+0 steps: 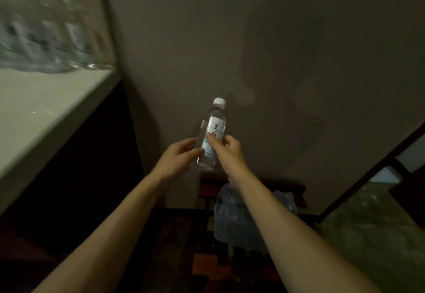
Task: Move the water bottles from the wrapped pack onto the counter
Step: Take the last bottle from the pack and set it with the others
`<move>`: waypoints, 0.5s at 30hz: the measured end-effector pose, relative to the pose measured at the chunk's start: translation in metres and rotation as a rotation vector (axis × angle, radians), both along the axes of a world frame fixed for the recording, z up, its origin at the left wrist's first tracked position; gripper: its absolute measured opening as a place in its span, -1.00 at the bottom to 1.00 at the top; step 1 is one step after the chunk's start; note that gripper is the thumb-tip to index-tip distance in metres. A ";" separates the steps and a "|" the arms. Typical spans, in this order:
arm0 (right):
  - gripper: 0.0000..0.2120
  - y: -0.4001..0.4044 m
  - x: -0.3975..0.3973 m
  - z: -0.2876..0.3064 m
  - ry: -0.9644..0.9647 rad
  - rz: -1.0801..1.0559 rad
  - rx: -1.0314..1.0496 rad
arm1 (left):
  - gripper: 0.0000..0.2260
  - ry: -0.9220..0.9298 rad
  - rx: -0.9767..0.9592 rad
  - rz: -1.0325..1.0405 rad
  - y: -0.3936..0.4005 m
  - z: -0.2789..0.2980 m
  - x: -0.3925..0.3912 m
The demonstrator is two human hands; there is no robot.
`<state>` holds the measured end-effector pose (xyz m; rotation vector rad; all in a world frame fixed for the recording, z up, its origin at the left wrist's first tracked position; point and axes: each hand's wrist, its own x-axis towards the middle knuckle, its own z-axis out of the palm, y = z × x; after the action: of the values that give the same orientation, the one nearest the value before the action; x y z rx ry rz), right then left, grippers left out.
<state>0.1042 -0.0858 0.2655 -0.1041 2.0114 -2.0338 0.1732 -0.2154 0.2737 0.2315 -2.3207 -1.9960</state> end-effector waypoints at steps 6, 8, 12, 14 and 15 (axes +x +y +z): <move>-0.69 -0.068 0.022 0.043 0.180 0.165 -0.065 | -0.71 0.152 -0.068 0.143 -0.061 0.046 0.041; -0.68 -0.090 0.028 0.053 0.213 0.219 -0.056 | -0.67 0.168 -0.127 0.163 -0.082 0.057 0.055; -0.67 -0.134 0.041 0.072 0.284 0.263 -0.059 | -0.61 0.217 -0.201 0.239 -0.119 0.072 0.075; -0.67 -0.157 0.048 0.077 0.311 0.269 -0.069 | -0.61 0.245 -0.212 0.263 -0.139 0.078 0.082; -0.66 -0.169 0.051 0.079 0.327 0.270 -0.075 | -0.63 0.260 -0.219 0.270 -0.151 0.080 0.085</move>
<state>0.1557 -0.2547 0.3449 -0.7256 1.9666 -2.0171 0.2581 -0.3666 0.3537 0.2401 -2.1862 -1.5350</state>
